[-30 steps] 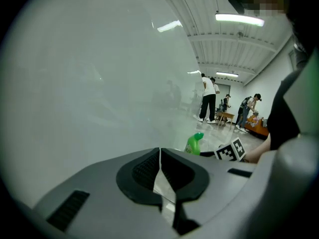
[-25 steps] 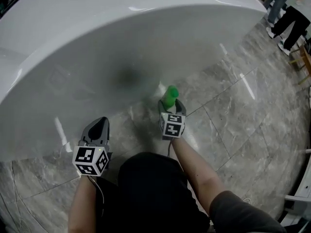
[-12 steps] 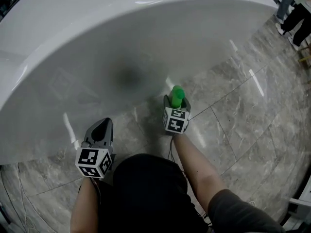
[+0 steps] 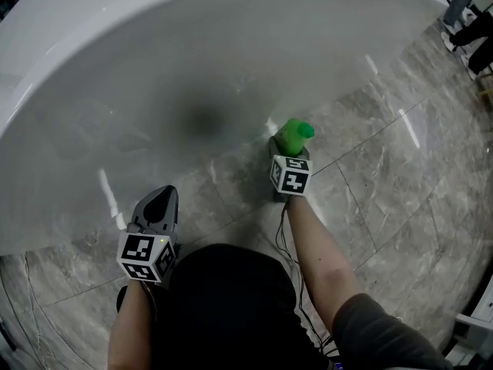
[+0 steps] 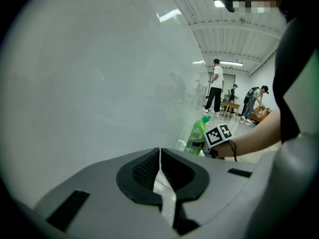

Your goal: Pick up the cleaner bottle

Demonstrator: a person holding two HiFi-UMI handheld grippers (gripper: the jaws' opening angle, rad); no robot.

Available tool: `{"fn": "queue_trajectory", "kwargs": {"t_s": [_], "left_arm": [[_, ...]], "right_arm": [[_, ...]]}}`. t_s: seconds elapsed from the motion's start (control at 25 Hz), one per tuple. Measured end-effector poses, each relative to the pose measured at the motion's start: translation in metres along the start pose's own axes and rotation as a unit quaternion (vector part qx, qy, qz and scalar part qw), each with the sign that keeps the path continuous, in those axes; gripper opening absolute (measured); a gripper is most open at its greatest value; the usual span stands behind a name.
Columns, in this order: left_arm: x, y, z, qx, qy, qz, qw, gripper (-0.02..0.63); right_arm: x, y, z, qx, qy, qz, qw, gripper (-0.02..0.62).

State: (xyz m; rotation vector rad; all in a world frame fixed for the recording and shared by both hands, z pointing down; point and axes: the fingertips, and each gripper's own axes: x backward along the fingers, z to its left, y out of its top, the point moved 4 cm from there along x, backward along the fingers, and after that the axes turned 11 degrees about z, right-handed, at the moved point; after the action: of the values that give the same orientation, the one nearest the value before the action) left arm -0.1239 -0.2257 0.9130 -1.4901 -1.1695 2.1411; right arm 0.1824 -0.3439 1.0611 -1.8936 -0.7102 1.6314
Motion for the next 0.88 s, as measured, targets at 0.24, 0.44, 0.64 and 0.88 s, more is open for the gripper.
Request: {"fn": "queue_trajectory", "kwargs": {"t_s": [0.24,0.44,0.64,0.88], "left_arm": [[-0.002,-0.002,0.000,0.016,-0.006,0.002,0.9998,0.020],[-0.002,0.004,0.011,0.025,-0.002,-0.003,0.9997,0.020],[-0.002,0.001,0.019,0.037,-0.001,-0.001,0.9993,0.020],[-0.001,-0.002,0.021,0.036,-0.002,0.003,0.9993,0.020]], "right_arm": [[0.002,-0.001,-0.011,-0.077,0.031,0.014,0.996,0.207],[0.008,0.002,-0.021,-0.211,0.079,0.006,0.974,0.204],[0.008,-0.012,-0.017,-0.335,0.134,-0.012,0.932,0.201],[0.012,-0.026,-0.002,-0.408,0.193,-0.042,0.891,0.198]]}}
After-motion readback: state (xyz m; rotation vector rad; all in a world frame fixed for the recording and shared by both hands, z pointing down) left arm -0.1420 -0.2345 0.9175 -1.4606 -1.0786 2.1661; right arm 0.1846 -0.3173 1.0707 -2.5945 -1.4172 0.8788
